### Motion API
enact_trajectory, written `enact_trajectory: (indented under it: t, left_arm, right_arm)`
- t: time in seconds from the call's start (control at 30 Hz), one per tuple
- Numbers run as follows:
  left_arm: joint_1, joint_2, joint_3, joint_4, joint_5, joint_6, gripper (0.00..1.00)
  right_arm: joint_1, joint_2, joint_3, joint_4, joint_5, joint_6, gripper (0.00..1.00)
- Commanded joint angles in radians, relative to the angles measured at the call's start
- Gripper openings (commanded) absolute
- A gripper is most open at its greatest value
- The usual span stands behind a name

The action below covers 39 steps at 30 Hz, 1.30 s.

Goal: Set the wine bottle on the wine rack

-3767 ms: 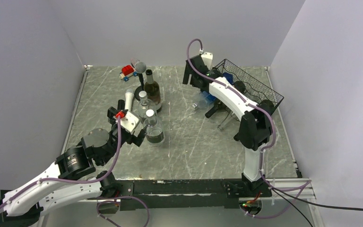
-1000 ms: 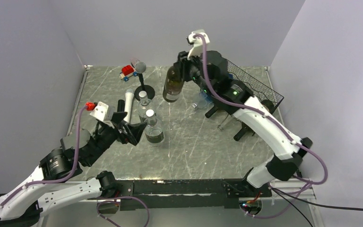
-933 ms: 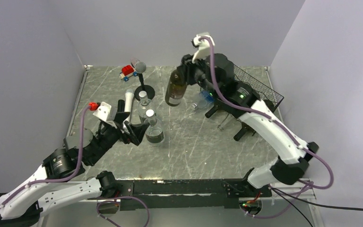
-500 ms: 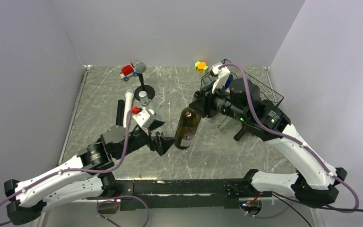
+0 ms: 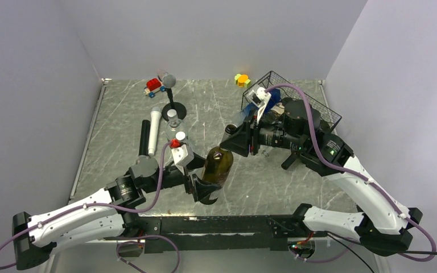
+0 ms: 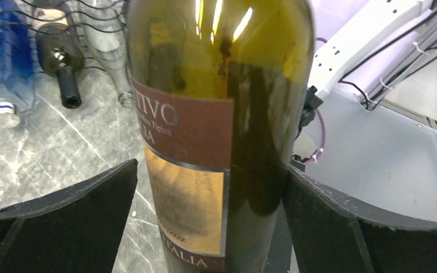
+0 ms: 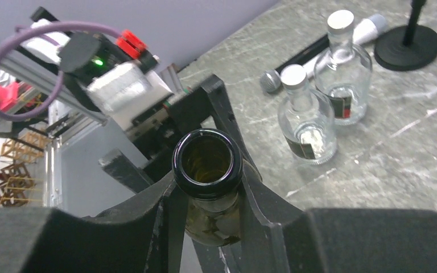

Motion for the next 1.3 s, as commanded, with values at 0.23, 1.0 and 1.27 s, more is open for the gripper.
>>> enact_trajectory:
  t: [0.23,1.0,1.27]
  left_arm:
    - [0.002,-0.042,-0.059,0.057,0.081,-0.043,0.79]
    - [0.002,-0.163,0.274,-0.291,-0.413,0.532,0.01]
    - [0.002,-0.196,0.322,-0.372,-0.483,0.852,0.01]
  right_arm:
    - [0.002,-0.038,-0.03,0.357,-0.121,0.082,0.0]
    - [0.001,-0.053,-0.103,0.417,0.042,0.118,1.0]
    - [0.0,-0.067,-0.099,0.353,0.156,0.148,0.99]
